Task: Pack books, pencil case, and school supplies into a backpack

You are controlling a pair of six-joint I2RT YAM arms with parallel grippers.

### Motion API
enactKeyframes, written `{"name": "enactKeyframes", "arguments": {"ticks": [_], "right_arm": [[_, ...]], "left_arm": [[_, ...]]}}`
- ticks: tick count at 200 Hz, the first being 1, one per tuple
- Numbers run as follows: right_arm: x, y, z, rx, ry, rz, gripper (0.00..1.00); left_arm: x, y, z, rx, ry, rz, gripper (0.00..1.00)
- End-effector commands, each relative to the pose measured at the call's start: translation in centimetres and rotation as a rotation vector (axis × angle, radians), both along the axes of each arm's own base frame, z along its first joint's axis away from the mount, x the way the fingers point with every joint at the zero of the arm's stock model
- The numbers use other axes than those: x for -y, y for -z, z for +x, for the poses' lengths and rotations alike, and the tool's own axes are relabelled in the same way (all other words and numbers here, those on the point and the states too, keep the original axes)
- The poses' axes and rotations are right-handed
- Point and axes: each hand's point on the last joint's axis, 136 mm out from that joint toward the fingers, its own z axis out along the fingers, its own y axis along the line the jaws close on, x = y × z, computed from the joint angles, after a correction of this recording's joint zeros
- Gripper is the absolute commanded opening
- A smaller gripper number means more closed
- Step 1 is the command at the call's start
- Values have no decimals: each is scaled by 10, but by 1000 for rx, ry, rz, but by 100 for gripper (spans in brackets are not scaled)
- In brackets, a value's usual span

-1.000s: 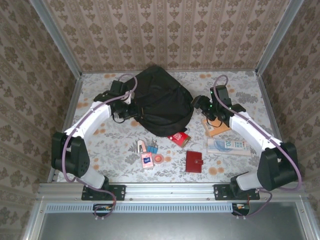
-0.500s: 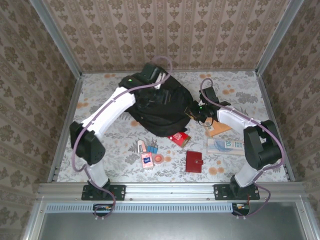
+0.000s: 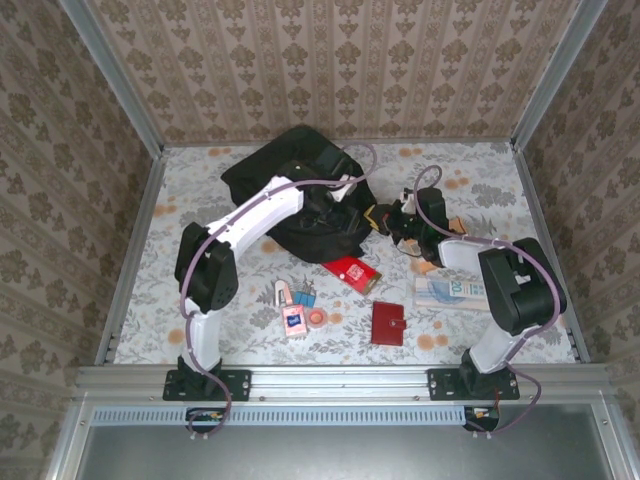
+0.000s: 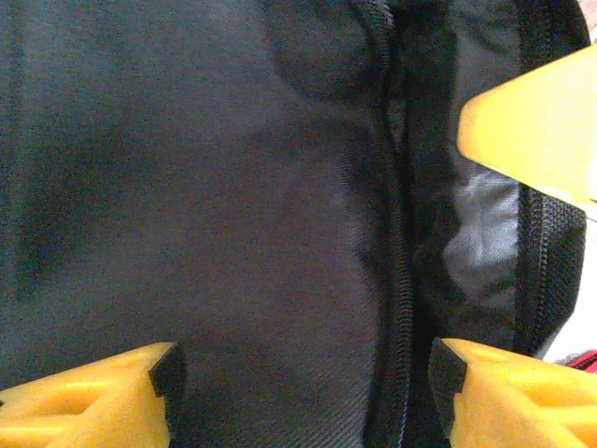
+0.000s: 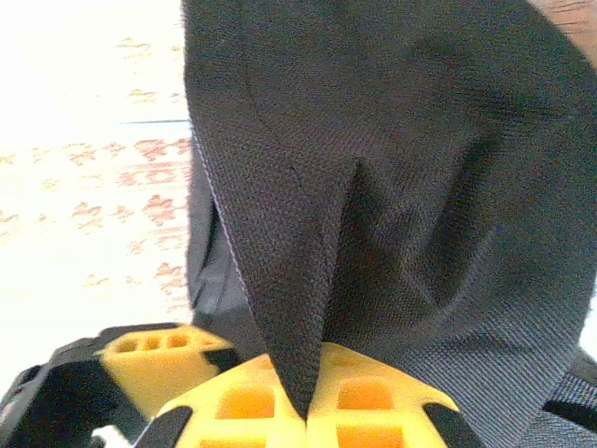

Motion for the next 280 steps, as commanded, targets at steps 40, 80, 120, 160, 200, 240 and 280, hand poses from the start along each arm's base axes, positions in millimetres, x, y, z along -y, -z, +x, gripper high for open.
{"name": "enactKeyframes", "arguments": {"ticks": [40,80,120,160,200,240,280], "right_arm": [[-14,-47,-1,182,-71,193,0],[-16,-45,-5,184,-89,183,0],[-15,-38,-10,174,-100,165,0],[-16,-31,-13,170,-115,143,0],[-18,-41,-15,218,-139,171,0],[-23,-62,-17,283,-173,256,0],[-25,-61,-20,287,-196,265,0]], "left_arm": [[-21,12,-16,12,75,97,76],[-46,34,-11,60,53,260,76],[-55,32,-10,78,23,251,62],[-61,1,-7,97,-46,127,41],[-61,-30,0,100,-93,-37,48],[-39,-10,-3,-8,-50,-53,64],[-23,-4,6,-65,-105,-122,70]]}}
